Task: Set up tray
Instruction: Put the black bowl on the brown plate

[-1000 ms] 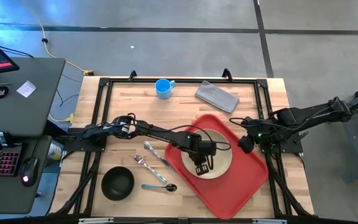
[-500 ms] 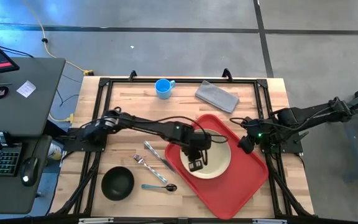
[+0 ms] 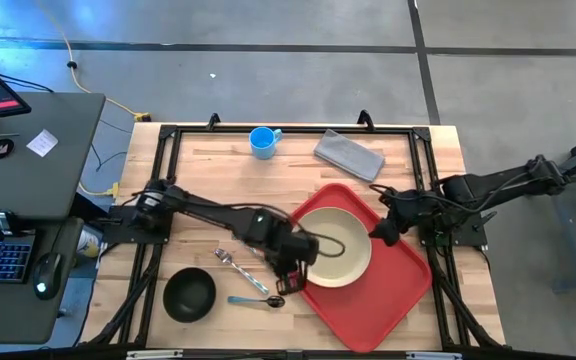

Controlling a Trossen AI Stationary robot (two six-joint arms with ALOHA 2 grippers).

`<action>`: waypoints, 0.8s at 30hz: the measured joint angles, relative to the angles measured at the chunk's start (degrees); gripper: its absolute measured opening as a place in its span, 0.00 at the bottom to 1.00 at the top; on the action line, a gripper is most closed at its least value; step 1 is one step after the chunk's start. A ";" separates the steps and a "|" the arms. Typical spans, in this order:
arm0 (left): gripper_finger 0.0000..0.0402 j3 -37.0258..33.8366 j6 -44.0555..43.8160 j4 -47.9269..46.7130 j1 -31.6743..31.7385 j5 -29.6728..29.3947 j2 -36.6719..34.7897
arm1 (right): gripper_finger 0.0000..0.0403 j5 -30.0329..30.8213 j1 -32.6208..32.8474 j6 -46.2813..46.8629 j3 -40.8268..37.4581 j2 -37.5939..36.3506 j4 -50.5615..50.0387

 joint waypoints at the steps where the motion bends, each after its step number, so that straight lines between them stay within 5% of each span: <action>1: 0.10 0.00 -1.46 -1.30 -0.78 -0.65 -0.74 | 0.34 0.31 0.21 0.13 0.02 0.54 0.55; 8: 0.08 0.02 -21.06 -13.98 -7.07 -3.75 -2.77 | 0.34 4.30 1.67 -4.53 0.02 4.40 3.19; 11: 0.19 0.02 -31.03 -16.75 -9.88 -5.22 -2.79 | 0.34 3.17 1.61 -7.94 0.02 6.48 4.67; 19: 0.51 -3.09 -59.08 -19.18 -11.92 -4.37 -2.83 | 0.34 -11.16 1.97 -16.37 0.04 9.03 6.41; 24: 0.66 -5.95 -71.66 -19.12 -12.18 -1.19 -2.88 | 0.34 -11.82 3.31 -21.30 0.04 9.01 6.48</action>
